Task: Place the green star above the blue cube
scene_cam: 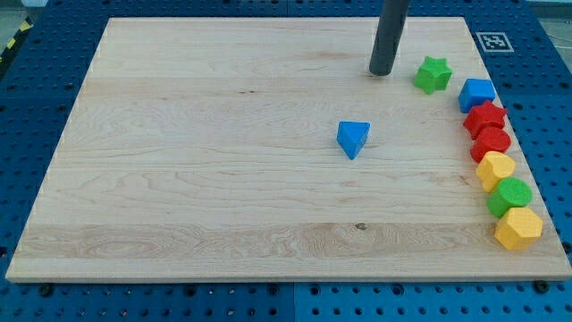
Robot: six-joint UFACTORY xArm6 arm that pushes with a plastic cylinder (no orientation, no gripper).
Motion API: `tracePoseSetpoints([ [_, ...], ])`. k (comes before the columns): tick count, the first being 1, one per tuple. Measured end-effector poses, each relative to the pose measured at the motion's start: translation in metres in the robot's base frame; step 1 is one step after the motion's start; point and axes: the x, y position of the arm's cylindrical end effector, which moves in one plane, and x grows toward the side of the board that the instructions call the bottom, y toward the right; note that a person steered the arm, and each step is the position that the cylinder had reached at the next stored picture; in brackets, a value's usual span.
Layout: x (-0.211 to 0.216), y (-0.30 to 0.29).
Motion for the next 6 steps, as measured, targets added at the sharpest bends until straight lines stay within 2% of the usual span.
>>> tracePoseSetpoints([
  [3,0.001,0.066],
  [5,0.009,0.046],
  [6,0.041,0.048],
])
